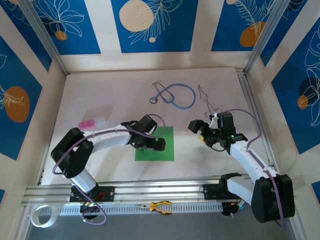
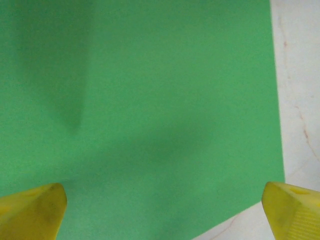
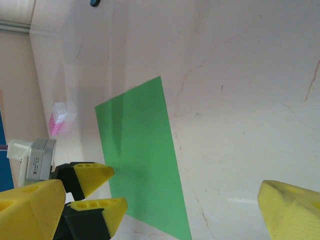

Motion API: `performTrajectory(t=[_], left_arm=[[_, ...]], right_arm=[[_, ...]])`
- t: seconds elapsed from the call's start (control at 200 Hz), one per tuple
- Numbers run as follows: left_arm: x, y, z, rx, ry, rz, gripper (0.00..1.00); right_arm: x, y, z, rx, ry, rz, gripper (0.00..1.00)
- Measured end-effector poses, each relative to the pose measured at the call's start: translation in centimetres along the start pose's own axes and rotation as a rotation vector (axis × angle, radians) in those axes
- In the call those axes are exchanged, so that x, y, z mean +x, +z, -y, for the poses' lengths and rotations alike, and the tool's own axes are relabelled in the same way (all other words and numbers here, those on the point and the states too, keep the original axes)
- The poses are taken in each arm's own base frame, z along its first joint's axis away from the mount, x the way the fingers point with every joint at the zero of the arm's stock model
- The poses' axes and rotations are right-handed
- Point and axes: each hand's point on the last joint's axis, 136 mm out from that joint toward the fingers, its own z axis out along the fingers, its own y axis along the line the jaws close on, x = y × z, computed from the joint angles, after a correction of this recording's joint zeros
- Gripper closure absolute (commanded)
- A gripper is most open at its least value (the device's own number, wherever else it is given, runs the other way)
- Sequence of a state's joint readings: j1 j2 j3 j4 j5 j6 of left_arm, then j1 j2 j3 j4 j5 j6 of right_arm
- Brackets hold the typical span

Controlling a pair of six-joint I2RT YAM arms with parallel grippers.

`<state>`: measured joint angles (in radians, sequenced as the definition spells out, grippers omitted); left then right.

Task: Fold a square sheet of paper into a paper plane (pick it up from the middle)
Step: Move the square sheet of paper to the center of the table.

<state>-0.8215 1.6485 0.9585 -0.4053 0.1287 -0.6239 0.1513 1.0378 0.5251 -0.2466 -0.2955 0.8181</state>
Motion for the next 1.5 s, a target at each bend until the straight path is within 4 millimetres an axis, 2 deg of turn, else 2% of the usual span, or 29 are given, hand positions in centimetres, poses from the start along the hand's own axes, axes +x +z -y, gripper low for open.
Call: performTrajectory(t=[0.185, 0.285, 0.56, 0.66, 0.76, 0.875, 0.955, 1.06, 1.166, 1.261, 1.501], left_arm=[[0.3, 0.8, -1.4, -0.082, -0.006, -0.034, 0.0], [0.1, 0.7, -1.9, -0.122, 0.002, -0.038, 0.0], [0.7, 0.2, -5.3, -0.304, 0.064, -0.083, 0.0], [0.4, -0.4, -5.9, -0.351, 0.083, -0.09, 0.0], [-0.9, -1.4, -5.5, -0.369, 0.088, -0.063, 0.0], [-3.0, -2.4, -4.1, -0.346, 0.075, -0.007, 0.0], [-3.7, -2.6, -3.5, -0.332, 0.056, 0.016, 0.0], [-3.4, -2.4, -3.2, -0.313, 0.028, 0.004, 0.0], [-3.0, -1.6, -3.1, -0.299, -0.003, -0.023, 0.0], [-2.6, -1.0, -3.3, -0.307, -0.027, -0.041, 0.0], [-2.0, 0.1, -4.0, -0.331, -0.054, -0.072, 0.0]], right_arm=[[0.2, 0.3, 0.2, 0.002, 0.008, -0.017, 0.01], [0.4, 0.4, 0.3, 0.002, 0.014, -0.03, 0.01], [1.3, 1.0, 0.1, -0.006, 0.011, -0.078, 0.01], [2.0, 1.4, 0.0, 0.0, 0.003, -0.114, 0.01], [2.4, 1.8, -1.0, 0.011, -0.033, -0.149, 0.01], [2.5, 2.0, -2.4, 0.035, -0.105, -0.149, 0.01], [2.1, 1.9, -2.4, 0.078, -0.12, -0.122, 0.01], [0.7, 1.3, -1.0, 0.143, -0.058, -0.067, 0.01], [-1.2, 0.3, 0.7, 0.137, 0.039, -0.008, 0.01], [-1.6, -0.2, 2.0, 0.114, 0.09, 0.005, 0.01], [-0.2, 0.1, 0.7, 0.037, 0.041, -0.062, 0.01]])
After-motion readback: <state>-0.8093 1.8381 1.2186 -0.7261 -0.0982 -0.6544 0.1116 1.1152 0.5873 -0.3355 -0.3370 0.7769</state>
